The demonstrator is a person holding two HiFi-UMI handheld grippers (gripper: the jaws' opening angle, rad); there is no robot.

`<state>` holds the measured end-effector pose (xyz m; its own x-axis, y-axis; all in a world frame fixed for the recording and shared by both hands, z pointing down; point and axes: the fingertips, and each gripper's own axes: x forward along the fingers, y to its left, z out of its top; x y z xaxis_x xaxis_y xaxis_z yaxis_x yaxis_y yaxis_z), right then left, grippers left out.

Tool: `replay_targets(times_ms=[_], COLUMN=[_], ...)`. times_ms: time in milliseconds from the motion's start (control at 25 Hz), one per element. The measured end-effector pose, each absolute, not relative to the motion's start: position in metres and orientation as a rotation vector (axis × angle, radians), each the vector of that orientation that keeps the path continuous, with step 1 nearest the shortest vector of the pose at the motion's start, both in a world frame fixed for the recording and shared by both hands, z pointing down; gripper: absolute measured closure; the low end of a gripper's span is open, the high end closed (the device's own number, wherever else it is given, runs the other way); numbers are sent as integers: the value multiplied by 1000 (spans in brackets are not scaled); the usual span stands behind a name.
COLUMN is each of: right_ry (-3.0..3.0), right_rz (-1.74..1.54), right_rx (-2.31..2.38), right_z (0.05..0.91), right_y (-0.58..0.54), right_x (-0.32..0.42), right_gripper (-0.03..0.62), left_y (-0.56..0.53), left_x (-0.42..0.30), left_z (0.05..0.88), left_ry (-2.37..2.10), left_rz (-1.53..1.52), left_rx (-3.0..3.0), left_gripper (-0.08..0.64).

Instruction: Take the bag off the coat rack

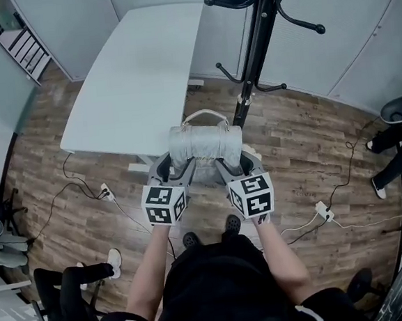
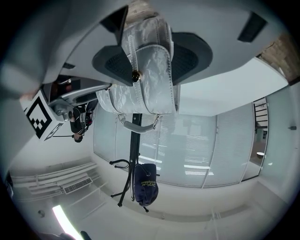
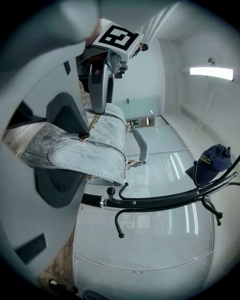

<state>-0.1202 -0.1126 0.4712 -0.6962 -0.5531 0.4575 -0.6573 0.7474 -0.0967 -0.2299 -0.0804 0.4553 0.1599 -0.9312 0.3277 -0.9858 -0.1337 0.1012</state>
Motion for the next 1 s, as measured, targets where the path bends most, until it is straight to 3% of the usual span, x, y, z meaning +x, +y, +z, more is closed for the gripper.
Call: replay_targets(times_ms=[1000], right_ry=[-2621], right_rz=[182], right_rx=[957], right_z=[414], right_y=[-61], right_x=[-191], right_gripper=[357], left_y=[-26], left_x=[-300], left_z=[401], left_ry=[-1910], left_rz=[188], left_rx=[2184], left_gripper=[293])
